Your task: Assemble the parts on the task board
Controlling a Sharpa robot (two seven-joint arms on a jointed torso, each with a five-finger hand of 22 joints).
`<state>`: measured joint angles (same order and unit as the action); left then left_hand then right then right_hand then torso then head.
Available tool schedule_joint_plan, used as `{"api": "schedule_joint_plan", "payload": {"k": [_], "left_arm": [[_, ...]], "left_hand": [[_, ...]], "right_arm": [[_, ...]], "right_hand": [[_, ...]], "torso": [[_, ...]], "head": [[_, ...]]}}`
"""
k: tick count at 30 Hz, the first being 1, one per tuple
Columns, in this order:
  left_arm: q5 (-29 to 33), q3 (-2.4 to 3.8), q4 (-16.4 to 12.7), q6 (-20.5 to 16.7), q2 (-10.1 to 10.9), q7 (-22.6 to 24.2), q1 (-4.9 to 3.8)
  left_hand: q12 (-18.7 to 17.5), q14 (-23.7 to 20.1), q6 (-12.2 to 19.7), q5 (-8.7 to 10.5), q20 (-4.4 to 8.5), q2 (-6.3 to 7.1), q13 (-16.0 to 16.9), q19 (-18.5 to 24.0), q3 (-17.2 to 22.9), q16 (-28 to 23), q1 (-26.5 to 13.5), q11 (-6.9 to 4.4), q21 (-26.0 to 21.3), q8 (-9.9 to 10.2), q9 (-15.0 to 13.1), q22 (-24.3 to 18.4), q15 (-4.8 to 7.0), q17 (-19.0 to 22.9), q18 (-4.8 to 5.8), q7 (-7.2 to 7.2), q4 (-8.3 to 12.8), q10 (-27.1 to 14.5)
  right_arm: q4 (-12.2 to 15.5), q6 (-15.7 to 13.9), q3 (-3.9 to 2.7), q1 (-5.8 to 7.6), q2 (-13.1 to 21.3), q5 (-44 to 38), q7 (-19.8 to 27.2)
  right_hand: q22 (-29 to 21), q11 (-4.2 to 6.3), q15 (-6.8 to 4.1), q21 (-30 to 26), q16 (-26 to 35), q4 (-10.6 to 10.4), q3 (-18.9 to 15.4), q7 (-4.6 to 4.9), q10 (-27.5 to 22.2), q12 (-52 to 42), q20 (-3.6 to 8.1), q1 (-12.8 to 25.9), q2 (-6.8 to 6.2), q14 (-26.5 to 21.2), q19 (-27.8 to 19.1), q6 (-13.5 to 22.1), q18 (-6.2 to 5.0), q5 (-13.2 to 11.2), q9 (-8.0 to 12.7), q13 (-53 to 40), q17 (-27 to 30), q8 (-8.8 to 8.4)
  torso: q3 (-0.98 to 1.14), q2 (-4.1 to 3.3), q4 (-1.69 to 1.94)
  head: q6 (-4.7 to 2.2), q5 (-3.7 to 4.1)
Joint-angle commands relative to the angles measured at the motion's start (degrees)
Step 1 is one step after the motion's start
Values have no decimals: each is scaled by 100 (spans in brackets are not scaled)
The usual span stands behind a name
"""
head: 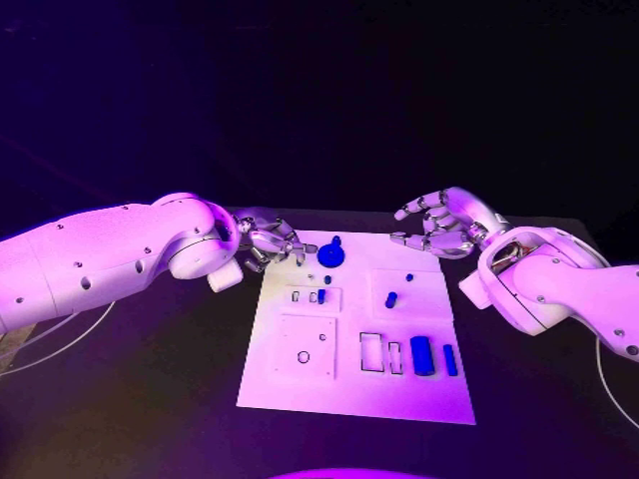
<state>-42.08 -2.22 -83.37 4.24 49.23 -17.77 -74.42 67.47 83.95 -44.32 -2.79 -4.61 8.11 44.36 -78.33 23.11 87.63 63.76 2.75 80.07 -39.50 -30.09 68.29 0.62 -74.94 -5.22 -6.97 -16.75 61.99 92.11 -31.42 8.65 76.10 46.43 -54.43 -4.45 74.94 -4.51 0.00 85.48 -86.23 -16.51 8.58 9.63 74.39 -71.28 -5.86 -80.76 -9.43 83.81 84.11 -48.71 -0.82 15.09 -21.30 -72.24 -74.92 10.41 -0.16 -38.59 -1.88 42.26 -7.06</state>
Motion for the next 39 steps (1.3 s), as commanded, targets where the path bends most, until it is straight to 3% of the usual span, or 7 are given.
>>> {"api": "schedule_joint_plan", "payload": {"k": [1,6,13,20,28,33,39], "left_arm": [[-978,0,79,912,-171,-961,-66],[-1299,-16,239,1063,-473,-1099,-129],[-1452,-51,432,1183,-789,-1173,-163],[-1478,-132,617,1261,-1095,-1195,-171],[-1483,-271,866,1360,-1391,-1200,-169],[-1475,-327,940,1405,-1480,-1201,-167],[-1472,-350,955,1445,-1484,-1203,-166]], "left_hand": [[31,445,55,-7,-7,-30,27,-13,-70,2,-38,-1,-4,-35,-22,12,40,-1066,70,-6,6,16],[45,444,42,-6,-10,-63,61,-5,-265,-2,-190,-22,-15,-174,-173,0,54,-1064,67,25,2,10],[69,444,60,-7,24,-132,123,-7,-574,-5,-379,-71,-21,-375,-429,1,96,-1063,67,81,-5,31],[58,442,103,-7,28,-166,110,-15,-620,-8,-396,-72,-16,-371,-460,15,99,-1059,71,79,-5,17],[48,432,140,-9,30,-223,104,-10,-640,-23,-371,-68,-21,-363,-487,7,97,-1034,69,75,3,2],[43,430,153,-10,30,-246,100,-9,-646,-27,-342,-67,-22,-361,-501,7,96,-1029,69,74,9,-7],[39,428,159,-10,30,-258,95,-11,-649,-29,-323,-66,-20,-359,-509,11,95,-1025,70,72,11,-13]], "right_arm": [[-44,308,0,16,45,460,86],[-101,390,1,26,98,470,47],[-133,430,1,30,137,407,-7],[-166,460,1,32,137,363,-56],[-184,475,1,34,140,350,-85],[-188,478,1,35,136,346,-92],[-195,484,1,35,146,337,-104]], "right_hand": [[1253,-8,16,-30,29,0,26,-9,-54,24,-18,-2,35,460,381,-15,-35,27,6,8,-900,8],[1253,-8,16,-30,29,0,26,-9,-54,24,-18,-2,35,460,381,-15,-35,27,6,8,-900,8],[1253,-9,16,-31,26,-1,31,-9,-63,34,-18,8,34,462,381,-11,-34,42,8,18,-906,8],[1253,-10,17,-31,27,-2,32,-8,-65,36,-18,17,31,461,381,-8,-35,47,9,21,-903,7],[1228,-10,17,-80,32,-3,39,-7,-130,112,-19,32,31,459,360,-6,-46,62,12,91,-898,9],[1228,-10,17,-80,32,-3,39,-7,-130,112,-19,32,31,459,360,-6,-46,62,12,91,-898,9],[1224,-10,18,-88,34,-2,48,-7,-151,138,-19,42,31,458,356,-3,-48,70,14,115,-895,10]], "torso": [[23,48,-2],[42,63,-1],[41,47,-2],[26,41,-6],[18,25,-14],[15,17,-20],[19,26,-4]], "head": [[9,-40],[29,-67],[40,-56],[53,-49],[61,-46],[82,-44],[111,-34]]}}
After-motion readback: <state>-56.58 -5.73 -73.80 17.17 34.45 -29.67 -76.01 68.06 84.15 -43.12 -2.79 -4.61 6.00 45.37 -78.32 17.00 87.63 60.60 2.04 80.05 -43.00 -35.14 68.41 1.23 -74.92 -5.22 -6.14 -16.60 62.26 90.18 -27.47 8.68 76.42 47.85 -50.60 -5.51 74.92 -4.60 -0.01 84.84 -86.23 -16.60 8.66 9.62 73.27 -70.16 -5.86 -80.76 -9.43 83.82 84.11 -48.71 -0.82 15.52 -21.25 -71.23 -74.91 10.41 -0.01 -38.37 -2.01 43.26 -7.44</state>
